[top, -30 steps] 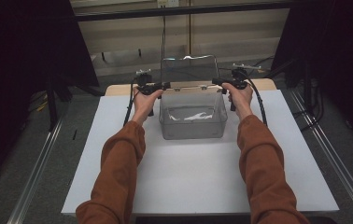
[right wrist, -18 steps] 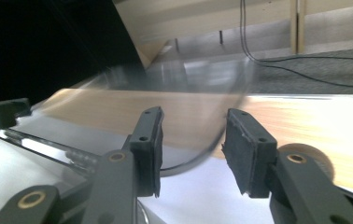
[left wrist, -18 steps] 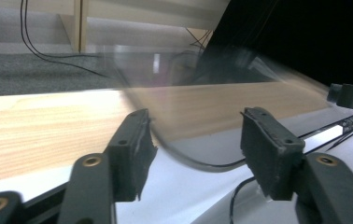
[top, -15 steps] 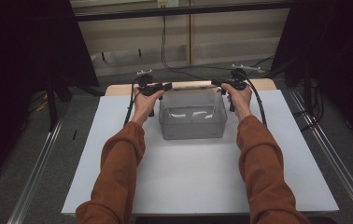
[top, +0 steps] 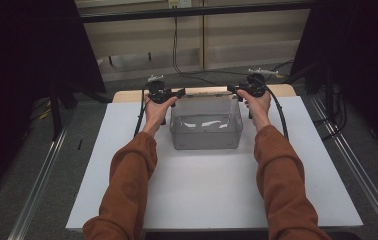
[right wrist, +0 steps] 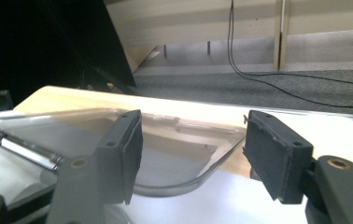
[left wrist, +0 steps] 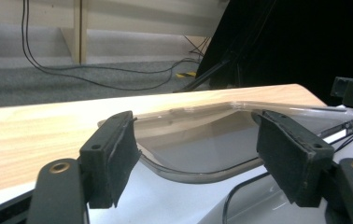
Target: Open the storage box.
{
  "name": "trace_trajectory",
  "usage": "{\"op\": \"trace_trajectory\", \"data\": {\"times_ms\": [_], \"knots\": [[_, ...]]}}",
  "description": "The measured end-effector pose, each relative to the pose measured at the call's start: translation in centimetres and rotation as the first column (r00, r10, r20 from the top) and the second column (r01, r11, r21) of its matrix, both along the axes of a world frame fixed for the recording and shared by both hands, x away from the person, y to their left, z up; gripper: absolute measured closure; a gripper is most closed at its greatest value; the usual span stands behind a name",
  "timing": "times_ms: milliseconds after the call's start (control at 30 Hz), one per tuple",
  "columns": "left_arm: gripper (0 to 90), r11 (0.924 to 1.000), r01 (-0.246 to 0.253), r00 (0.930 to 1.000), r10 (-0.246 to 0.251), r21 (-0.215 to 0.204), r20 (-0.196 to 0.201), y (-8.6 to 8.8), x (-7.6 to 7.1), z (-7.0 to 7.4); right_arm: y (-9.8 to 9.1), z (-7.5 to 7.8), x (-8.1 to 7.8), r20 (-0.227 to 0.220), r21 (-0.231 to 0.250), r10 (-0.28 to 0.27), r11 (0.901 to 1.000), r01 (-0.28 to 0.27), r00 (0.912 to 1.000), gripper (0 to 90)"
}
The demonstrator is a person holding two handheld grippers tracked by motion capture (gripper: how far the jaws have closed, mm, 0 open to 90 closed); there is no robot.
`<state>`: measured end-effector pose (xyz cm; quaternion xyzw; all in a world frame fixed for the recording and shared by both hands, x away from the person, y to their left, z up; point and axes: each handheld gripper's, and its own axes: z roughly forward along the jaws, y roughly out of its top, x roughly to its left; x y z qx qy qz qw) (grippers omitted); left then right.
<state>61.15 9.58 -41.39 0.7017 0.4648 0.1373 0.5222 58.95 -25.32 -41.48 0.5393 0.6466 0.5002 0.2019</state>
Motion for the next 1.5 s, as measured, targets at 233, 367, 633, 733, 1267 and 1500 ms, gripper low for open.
{"op": "trace_trajectory", "data": {"times_ms": [233,367,633,733,1267,1500], "knots": [[22.7,0.9995,0.029,0.9995,-0.030,0.006,0.012,0.2,-0.3,0.0,0.4,0.4,-0.6,0.028,-0.034,0.019,0.9993,-0.018,0.9994,27.3],[20.1,0.9992,0.036,0.9988,-0.036,0.019,0.034,-0.1,-0.7,0.0,1.0,0.5,-0.9,0.038,-0.065,0.035,0.9974,-0.032,0.9987,20.4],[13.7,0.9972,0.046,0.9954,-0.051,0.060,0.081,-0.3,-1.5,0.5,1.9,1.1,-1.6,0.088,-0.063,0.051,0.9969,-0.046,0.9948,9.1],[13.2,0.9971,0.051,0.9932,-0.056,0.056,0.102,-0.1,-2.0,0.6,1.8,1.3,-2.3,0.115,-0.060,0.063,0.9966,-0.056,0.9914,5.9],[2.9,0.9959,0.073,0.9750,-0.083,0.053,0.206,1.1,-4.8,1.5,1.8,2.0,-5.2,0.219,-0.125,0.037,0.9921,-0.009,0.9751,3.0],[2.9,0.9980,0.047,0.9686,-0.056,0.044,0.242,1.8,-6.2,0.8,1.7,2.0,-6.3,0.249,-0.157,0.026,0.9875,0.014,0.9683,1.6]]}}
